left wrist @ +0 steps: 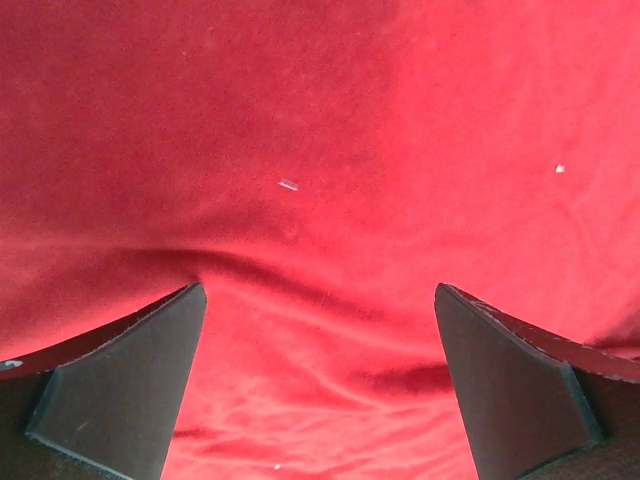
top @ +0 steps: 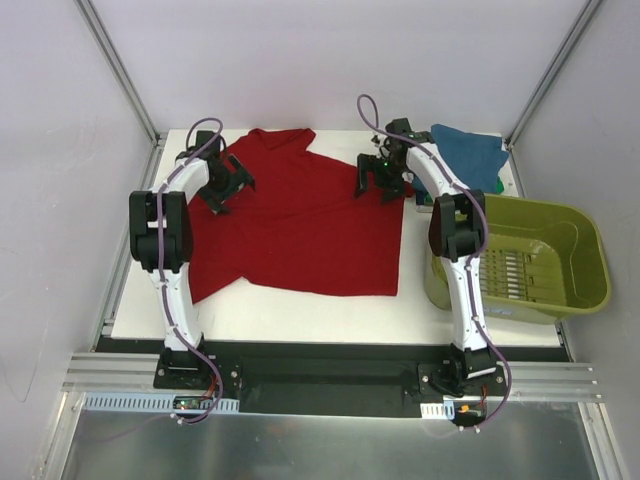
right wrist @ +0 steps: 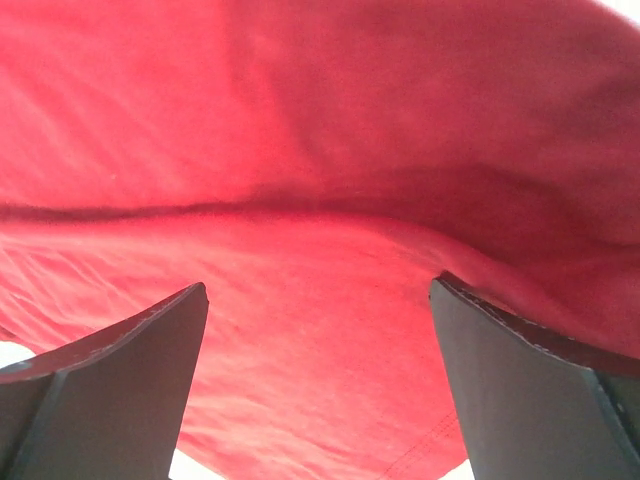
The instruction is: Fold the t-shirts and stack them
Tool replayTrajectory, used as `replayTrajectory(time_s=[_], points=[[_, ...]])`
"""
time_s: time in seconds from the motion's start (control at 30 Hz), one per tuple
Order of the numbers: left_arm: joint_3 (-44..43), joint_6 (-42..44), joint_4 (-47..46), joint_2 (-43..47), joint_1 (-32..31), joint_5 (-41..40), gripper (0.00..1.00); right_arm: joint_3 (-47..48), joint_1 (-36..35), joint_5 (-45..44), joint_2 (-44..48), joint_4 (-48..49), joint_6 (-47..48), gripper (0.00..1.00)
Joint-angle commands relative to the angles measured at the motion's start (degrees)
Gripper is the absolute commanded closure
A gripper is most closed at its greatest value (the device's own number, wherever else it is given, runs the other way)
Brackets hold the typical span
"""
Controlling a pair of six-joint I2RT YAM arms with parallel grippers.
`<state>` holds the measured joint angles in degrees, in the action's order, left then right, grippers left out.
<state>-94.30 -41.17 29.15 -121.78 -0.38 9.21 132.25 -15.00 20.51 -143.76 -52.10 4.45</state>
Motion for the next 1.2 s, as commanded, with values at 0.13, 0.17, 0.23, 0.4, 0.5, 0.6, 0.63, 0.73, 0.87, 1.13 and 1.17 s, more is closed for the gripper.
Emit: replayTrajectory(time_s=[0.13,0.17,0.23,0.4,0.5,0.6,0.63,0.73,0.87,1.13,1.17], points=[[19.0,2.8,1.7,29.6,-0.1,-7.8,0.01,-9.4,-6.5,0.2,17.5,3.0,6.5,0.03],[21.9,2.6,2.0,33.0,-0.1,-11.3,0.01,-10.5,-7.0,-0.1,20.1,3.2,6.5,0.03],[31.3,2.1,3.2,43.1,0.0,-15.0,0.01,-15.7,-8.8,-1.1,23.0,3.6,6.5,0.03],[51.8,-4.3,4.2,62.2,7.2,-18.8,0.01,-27.9,-14.0,-5.3,34.0,5.5,5.8,0.03],[61.1,-9.0,5.3,70.9,10.4,-19.3,0.01,-37.4,-18.0,-7.4,40.0,8.6,3.4,0.03],[65.6,-11.2,5.3,74.4,11.3,-22.8,0.01,-47.6,-22.1,-9.4,45.9,12.2,-0.4,0.03],[66.5,-11.6,5.3,74.4,11.7,-24.9,0.01,-49.7,-24.2,-12.4,47.5,13.8,-1.5,0.03],[67.8,-12.4,4.5,71.8,13.4,-24.9,0.01,-56.7,-28.4,-18.8,54.5,15.6,-4.3,0.03],[68.9,-11.9,0.4,66.2,14.2,-23.2,0.03,-64.0,-32.7,-25.9,66.2,17.0,-8.3,0.03],[68.5,-12.0,-7.1,53.8,14.6,-19.1,0.3,-74.0,-34.1,-31.4,82.3,15.7,-12.4,0.03],[68.0,-11.6,-7.3,53.0,14.6,-18.9,0.43,-74.4,-34.1,-31.6,83.4,15.4,-12.4,0.03]])
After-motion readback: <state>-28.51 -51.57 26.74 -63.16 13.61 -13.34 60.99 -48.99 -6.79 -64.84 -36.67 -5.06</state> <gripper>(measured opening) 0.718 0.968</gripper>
